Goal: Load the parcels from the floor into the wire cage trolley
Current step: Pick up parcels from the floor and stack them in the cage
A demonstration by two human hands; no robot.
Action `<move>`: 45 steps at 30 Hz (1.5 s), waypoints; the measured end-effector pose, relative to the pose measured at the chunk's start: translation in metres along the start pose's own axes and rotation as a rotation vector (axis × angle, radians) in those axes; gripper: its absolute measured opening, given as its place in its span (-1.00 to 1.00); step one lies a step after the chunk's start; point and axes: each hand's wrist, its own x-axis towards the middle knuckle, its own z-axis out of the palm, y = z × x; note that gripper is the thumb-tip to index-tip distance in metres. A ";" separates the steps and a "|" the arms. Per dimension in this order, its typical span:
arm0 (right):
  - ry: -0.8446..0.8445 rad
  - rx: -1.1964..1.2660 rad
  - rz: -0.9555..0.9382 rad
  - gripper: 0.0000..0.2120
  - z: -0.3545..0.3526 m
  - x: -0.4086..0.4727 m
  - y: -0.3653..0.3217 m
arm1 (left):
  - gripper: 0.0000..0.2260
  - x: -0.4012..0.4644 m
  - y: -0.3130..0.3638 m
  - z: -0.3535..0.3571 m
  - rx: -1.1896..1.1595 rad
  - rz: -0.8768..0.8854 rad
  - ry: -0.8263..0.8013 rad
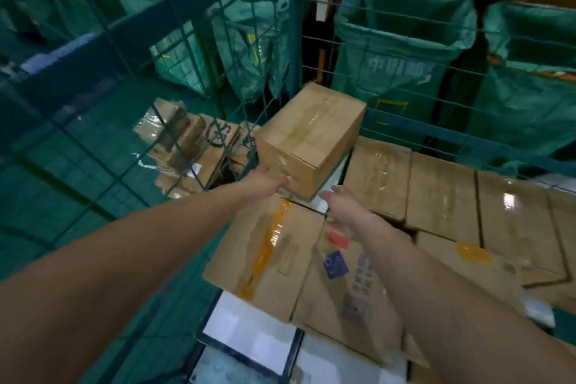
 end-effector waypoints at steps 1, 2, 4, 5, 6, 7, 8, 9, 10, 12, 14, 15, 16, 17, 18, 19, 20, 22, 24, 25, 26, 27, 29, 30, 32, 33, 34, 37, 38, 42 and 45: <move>0.003 0.000 -0.005 -0.44 0.009 0.015 -0.010 | -0.16 0.014 -0.002 -0.007 -0.041 0.003 0.001; 0.009 0.014 -0.002 -0.41 0.012 0.020 -0.016 | -0.20 0.020 -0.002 -0.009 -0.079 0.001 0.004; 0.022 0.061 0.015 -0.38 0.025 0.049 -0.027 | -0.20 0.048 0.000 -0.019 -0.134 0.006 0.012; 0.029 0.102 0.021 -0.37 0.028 0.061 -0.029 | -0.15 0.059 0.002 -0.022 -0.147 0.016 0.017; 0.042 0.145 0.020 -0.37 0.033 0.070 -0.031 | -0.09 0.070 0.004 -0.024 -0.155 0.008 0.016; 0.057 0.162 0.010 -0.35 0.039 0.081 -0.033 | -0.02 0.083 0.007 -0.025 -0.170 -0.002 0.031; 0.055 0.183 -0.004 -0.29 0.044 0.088 -0.036 | 0.02 0.094 0.009 -0.025 -0.190 -0.024 0.049; 0.055 0.190 -0.014 -0.19 0.049 0.100 -0.037 | 0.03 0.104 0.012 -0.023 -0.215 -0.032 0.079; 0.062 0.208 -0.025 -0.07 0.053 0.113 -0.037 | -0.01 0.111 0.013 -0.021 -0.229 -0.036 0.116; 0.080 0.250 -0.045 -0.01 0.059 0.143 -0.027 | -0.06 0.122 0.017 -0.012 -0.269 -0.023 0.182; 0.084 0.260 -0.057 -0.09 0.061 0.136 -0.024 | -0.08 0.124 0.017 -0.004 -0.355 -0.028 0.232; 0.093 0.253 -0.067 -0.18 0.062 0.123 -0.026 | -0.10 0.126 0.015 -0.002 -0.370 -0.015 0.265; 0.101 0.250 -0.070 -0.28 0.059 0.115 -0.024 | -0.12 0.126 0.015 0.001 -0.362 0.001 0.284; 0.104 0.241 -0.082 -0.37 0.055 0.109 -0.022 | -0.14 0.125 0.013 0.000 -0.323 0.015 0.285; 0.100 0.246 -0.085 -0.42 0.053 0.107 -0.020 | -0.15 0.124 0.011 -0.001 -0.278 0.028 0.282; 0.104 0.261 -0.081 -0.44 0.048 0.107 -0.018 | -0.15 0.123 0.010 -0.003 -0.242 0.047 0.279; 0.109 0.294 -0.066 -0.46 0.041 0.104 -0.017 | -0.14 0.120 0.011 -0.002 -0.224 0.076 0.271; 0.139 0.355 -0.031 -0.55 0.035 0.102 -0.016 | -0.20 0.112 0.014 -0.003 -0.236 0.164 0.289; 0.149 0.377 -0.012 -0.52 0.028 0.096 -0.014 | -0.36 0.096 0.024 0.002 -0.295 0.218 0.311; 0.148 0.400 -0.016 -0.44 0.024 0.093 -0.011 | -0.44 0.087 0.029 0.007 -0.313 0.219 0.315; 0.159 0.430 -0.022 -0.38 0.018 0.087 -0.010 | -0.52 0.078 0.034 0.015 -0.316 0.215 0.325; 0.177 0.456 -0.037 -0.35 0.011 0.081 -0.010 | -0.57 0.070 0.039 0.022 -0.323 0.206 0.336; 0.205 0.491 -0.055 -0.39 -0.005 0.069 -0.009 | -0.58 0.054 0.043 0.036 -0.355 0.182 0.362; 0.219 0.486 -0.080 -0.42 -0.017 0.060 -0.006 | -0.57 0.044 0.045 0.046 -0.378 0.167 0.367; 0.247 0.469 -0.151 -0.49 -0.041 0.038 0.002 | -0.58 0.022 0.046 0.065 -0.408 0.157 0.348; 0.257 0.475 -0.189 -0.52 -0.056 0.026 0.010 | -0.58 0.009 0.048 0.077 -0.421 0.161 0.321; 0.266 0.465 -0.205 -0.55 -0.070 0.014 0.017 | -0.57 -0.004 0.049 0.089 -0.435 0.169 0.291; 0.316 0.451 -0.248 -0.56 -0.119 -0.021 0.041 | -0.45 -0.043 0.060 0.135 -0.464 0.188 0.226; 0.349 0.428 -0.243 -0.56 -0.141 -0.040 0.052 | -0.42 -0.058 0.064 0.157 -0.441 0.191 0.205; 0.425 0.344 -0.254 -0.72 -0.232 -0.112 0.116 | -0.60 -0.147 0.086 0.251 -0.414 0.253 0.128; 0.482 0.377 -0.229 -0.79 -0.292 -0.158 0.168 | -0.52 -0.193 0.093 0.320 -0.398 0.217 0.028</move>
